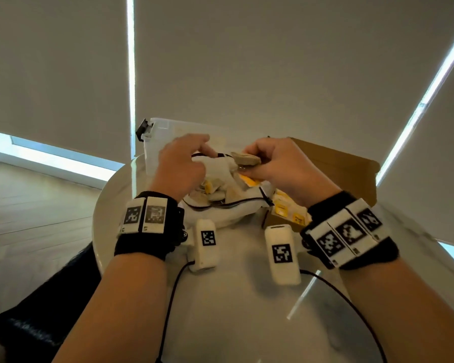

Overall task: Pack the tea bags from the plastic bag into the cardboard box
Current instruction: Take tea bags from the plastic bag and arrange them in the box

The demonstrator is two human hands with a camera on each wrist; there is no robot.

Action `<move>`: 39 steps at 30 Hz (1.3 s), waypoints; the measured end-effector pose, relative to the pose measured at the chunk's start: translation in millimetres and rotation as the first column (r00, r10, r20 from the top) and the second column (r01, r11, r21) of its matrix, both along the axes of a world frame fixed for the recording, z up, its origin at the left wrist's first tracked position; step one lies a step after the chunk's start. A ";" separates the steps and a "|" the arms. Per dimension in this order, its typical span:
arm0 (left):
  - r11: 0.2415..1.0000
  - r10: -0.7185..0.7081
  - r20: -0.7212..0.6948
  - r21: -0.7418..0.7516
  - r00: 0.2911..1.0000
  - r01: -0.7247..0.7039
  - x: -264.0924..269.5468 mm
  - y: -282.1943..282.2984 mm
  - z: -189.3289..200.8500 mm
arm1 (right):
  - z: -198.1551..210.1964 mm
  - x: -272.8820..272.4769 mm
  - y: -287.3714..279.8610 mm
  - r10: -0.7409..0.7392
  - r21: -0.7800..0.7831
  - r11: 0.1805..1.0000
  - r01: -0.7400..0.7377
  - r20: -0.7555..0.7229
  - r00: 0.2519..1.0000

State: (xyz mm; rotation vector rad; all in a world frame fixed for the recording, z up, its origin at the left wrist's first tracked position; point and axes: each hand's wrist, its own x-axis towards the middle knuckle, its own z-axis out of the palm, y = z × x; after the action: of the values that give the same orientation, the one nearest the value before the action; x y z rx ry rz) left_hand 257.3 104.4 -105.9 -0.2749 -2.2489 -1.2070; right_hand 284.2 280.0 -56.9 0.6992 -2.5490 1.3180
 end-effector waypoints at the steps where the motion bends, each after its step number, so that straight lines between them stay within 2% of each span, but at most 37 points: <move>1: 0.983 -0.071 -0.086 0.163 0.994 0.084 4.8 5.9 6.9 | -2.4 5.1 9.0 -0.008 -0.085 0.996 0.011 0.026 1.000; 3: 0.905 -0.264 -0.096 0.321 0.960 0.281 17.2 23.1 19.4 | -8.1 13.8 25.1 -0.033 -0.245 0.968 0.052 0.081 0.996; 5: 0.824 -0.491 0.006 0.325 0.871 0.463 24.9 47.1 25.1 | -15.2 19.6 39.4 -0.036 -0.403 0.911 0.089 0.138 0.990; 7: 0.765 -0.630 0.159 0.295 0.760 0.573 26.6 71.3 24.5 | -22.9 22.8 51.6 -0.034 -0.534 0.835 0.136 0.197 0.980; 8: 0.756 -0.652 0.216 0.265 0.727 0.599 24.9 81.6 23.4 | -26.7 22.9 57.4 -0.036 -0.595 0.785 0.173 0.234 0.971; 11: 0.756 -0.651 0.294 0.173 0.700 0.631 18.5 105.5 21.6 | -31.8 22.6 74.7 -0.041 -0.732 0.619 0.286 0.334 0.942; 15: 0.700 -0.713 0.335 0.280 0.616 0.657 7.9 125.5 21.3 | -33.5 23.0 96.9 -0.021 -0.814 0.476 0.332 0.367 0.930; 18: 0.693 -0.721 0.372 0.387 0.585 0.608 -0.2 135.8 19.4 | -35.6 21.2 113.3 -0.111 -0.759 0.491 0.429 0.433 0.894; 21: 0.716 -0.695 0.399 0.460 0.598 0.525 -6.0 141.9 16.4 | -35.7 21.7 126.8 -0.153 -0.707 0.528 0.470 0.465 0.872; 24: 0.750 -0.661 0.417 0.408 0.624 0.521 -9.0 150.1 12.4 | -37.7 23.4 135.8 -0.224 -0.592 0.639 0.491 0.467 0.855; 27: 0.776 -0.629 0.435 0.297 0.645 0.557 -11.4 159.9 9.6 | -38.6 24.9 143.4 -0.406 -0.377 0.751 0.542 0.384 0.829; 29: 0.762 -0.636 0.458 0.245 0.621 0.600 -12.4 166.3 7.9 | -37.6 26.4 147.3 -0.474 -0.232 0.801 0.552 0.317 0.822; 31: 0.751 -0.636 0.481 0.206 0.603 0.627 -11.4 172.3 6.0 | -37.6 28.9 149.3 -0.484 -0.158 0.826 0.541 0.292 0.825; 35: 0.760 -0.586 0.497 0.064 0.640 0.646 -10.7 181.4 4.4 | -39.0 33.3 150.1 -0.458 -0.176 0.841 0.511 0.269 0.847; 39: 0.756 -0.587 0.497 0.053 0.639 0.652 -13.3 185.5 2.9 | -40.1 33.7 155.6 -0.492 -0.250 0.795 0.552 0.266 0.829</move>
State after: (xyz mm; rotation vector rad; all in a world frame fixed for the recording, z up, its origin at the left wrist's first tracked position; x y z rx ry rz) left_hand 244.0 290.0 -103.0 -0.9738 -2.7991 -1.6129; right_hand 317.9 435.6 -97.0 -0.2059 -2.3115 1.5718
